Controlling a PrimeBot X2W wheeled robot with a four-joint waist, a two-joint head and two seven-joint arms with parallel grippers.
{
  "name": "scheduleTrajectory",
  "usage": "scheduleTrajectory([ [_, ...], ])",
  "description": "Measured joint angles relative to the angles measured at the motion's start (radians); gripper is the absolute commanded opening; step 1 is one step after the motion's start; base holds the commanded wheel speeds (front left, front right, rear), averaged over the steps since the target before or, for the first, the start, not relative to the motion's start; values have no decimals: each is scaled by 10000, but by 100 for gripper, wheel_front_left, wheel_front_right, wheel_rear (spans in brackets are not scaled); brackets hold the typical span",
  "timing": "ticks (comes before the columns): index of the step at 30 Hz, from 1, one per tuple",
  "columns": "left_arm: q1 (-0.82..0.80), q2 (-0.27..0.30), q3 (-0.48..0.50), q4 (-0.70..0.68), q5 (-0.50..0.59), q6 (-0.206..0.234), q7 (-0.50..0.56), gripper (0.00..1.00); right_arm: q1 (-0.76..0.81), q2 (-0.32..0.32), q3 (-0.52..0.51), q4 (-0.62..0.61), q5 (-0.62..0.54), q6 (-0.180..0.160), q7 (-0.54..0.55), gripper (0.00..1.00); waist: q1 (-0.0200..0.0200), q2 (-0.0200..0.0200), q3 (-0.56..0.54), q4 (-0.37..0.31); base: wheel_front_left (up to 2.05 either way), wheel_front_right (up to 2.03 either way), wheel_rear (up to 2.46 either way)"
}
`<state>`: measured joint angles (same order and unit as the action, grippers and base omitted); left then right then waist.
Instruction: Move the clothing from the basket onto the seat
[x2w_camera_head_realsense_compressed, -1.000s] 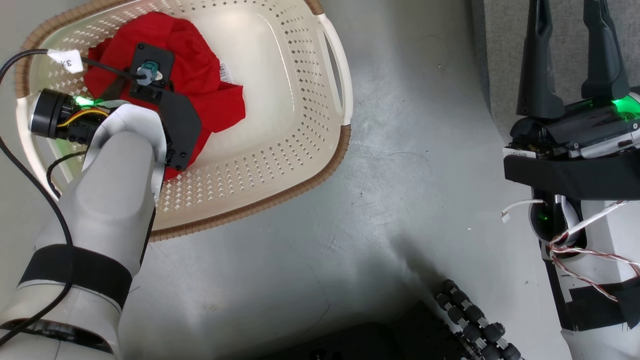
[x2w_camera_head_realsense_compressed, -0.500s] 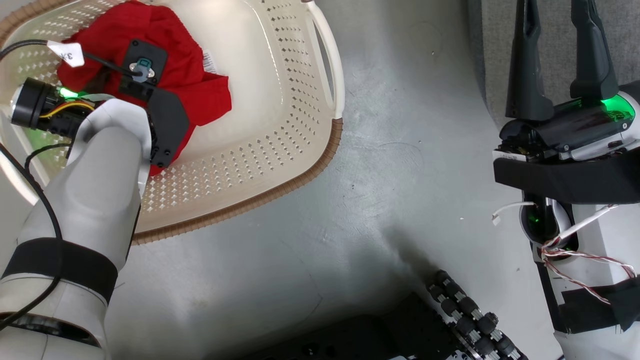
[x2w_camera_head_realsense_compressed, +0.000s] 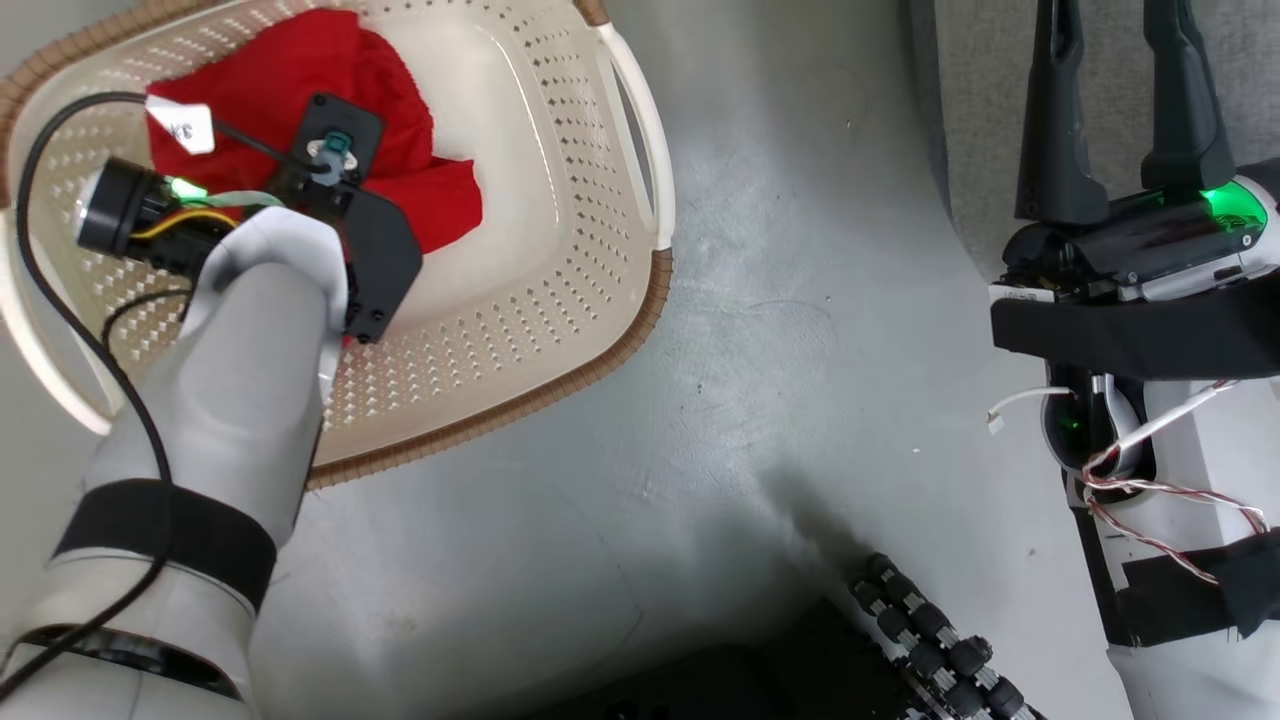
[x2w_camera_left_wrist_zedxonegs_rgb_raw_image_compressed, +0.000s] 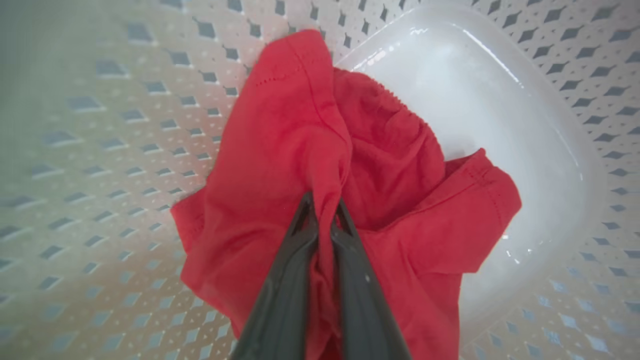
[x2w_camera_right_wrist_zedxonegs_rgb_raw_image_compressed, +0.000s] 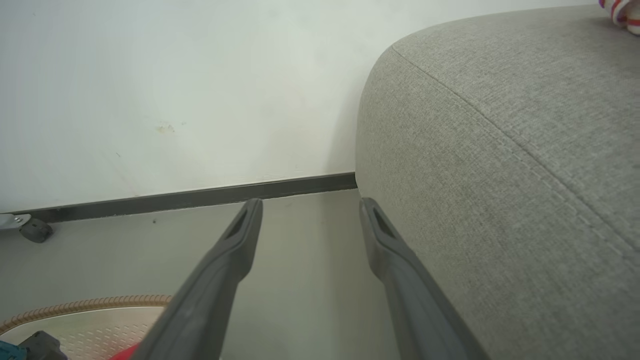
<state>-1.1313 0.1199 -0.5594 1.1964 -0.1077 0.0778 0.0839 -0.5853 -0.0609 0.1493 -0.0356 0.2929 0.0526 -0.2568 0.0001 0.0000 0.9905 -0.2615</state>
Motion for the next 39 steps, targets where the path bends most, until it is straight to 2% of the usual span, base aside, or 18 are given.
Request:
scheduleTrajectory([
  [3, 151, -159, 196, 8, -272, -6, -215, 0, 0, 0, -46, 146, 17, 6, 2, 100, 0, 0, -163, 32, 0, 0, 0],
  [20, 1456, -750, 458, -176, -1244, -1438, -2447, 0, 124, -134, -560, 1436, 40, 180, 2, 100, -1, -1, -2045, 517, 0, 0, 0],
  [26, 2258, -805, 562, -393, -1572, -1755, -3164, 0, 528, -284, -719, 1812, -25, 230, 2, 100, -2, -1, -2840, 807, 0, 0, 0],
  [39, 3653, -834, 782, -1256, -2638, -1935, -3331, 0, 1204, -389, -813, 2472, -65, 357, 2, 100, -3, -1, -4684, 1459, 0, 0, 0],
])
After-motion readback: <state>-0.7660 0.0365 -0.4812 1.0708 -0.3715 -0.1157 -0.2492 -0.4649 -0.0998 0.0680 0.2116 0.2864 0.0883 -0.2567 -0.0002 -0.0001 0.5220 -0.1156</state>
